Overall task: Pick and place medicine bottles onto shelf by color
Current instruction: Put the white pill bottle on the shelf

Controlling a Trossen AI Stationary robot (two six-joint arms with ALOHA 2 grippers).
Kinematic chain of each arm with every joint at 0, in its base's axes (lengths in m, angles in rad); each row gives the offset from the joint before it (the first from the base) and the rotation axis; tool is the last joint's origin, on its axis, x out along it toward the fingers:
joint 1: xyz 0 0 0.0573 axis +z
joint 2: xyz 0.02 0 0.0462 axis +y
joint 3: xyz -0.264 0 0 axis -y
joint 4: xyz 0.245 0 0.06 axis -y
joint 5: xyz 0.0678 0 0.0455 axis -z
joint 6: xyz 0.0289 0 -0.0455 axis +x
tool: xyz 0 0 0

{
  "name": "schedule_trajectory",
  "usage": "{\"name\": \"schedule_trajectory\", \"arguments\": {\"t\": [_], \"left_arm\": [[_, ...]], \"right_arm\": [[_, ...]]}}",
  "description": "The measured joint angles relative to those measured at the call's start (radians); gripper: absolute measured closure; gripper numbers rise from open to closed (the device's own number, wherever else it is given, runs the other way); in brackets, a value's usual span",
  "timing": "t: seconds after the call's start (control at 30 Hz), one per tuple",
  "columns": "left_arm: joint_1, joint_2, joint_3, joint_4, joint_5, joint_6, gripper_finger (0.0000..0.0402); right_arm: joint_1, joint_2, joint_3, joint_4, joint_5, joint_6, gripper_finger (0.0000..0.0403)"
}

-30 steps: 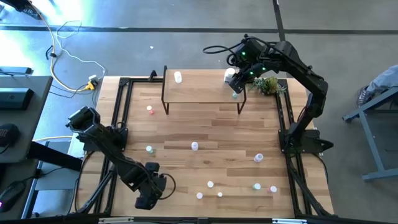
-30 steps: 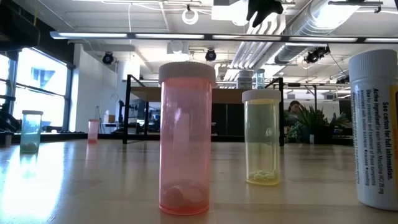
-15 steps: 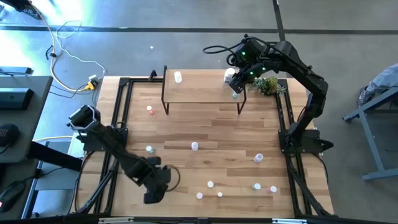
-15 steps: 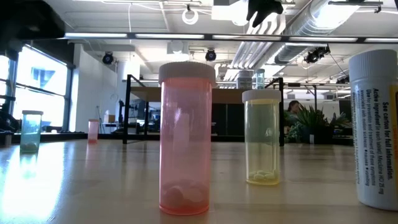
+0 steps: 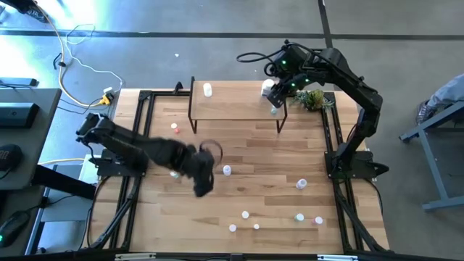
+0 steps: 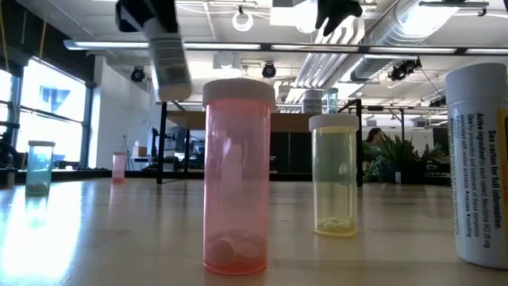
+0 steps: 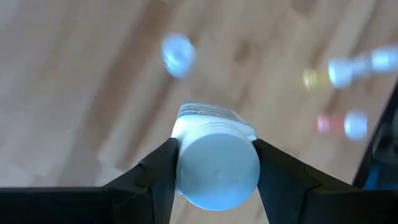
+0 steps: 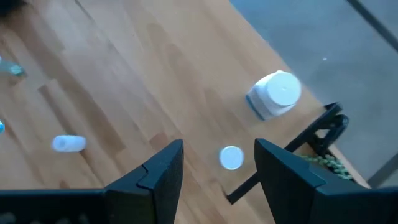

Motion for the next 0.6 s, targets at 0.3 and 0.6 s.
{"name": "schedule_trajectory", "arguments": {"t": [0.3, 0.6], "left_arm": [[0.276, -0.030, 0.096, -0.055, -0.028, -0.043, 0.0232], [0.516, -0.030, 0.110, -0.049, -0.005, -0.078, 0.0232]], "right_arm": [[0.000, 0.000, 0.000, 0.000, 0.026, 0.002, 0.0214], [0.000, 0.000, 0.000, 0.003, 0.053, -0.001, 0.0214]]}}
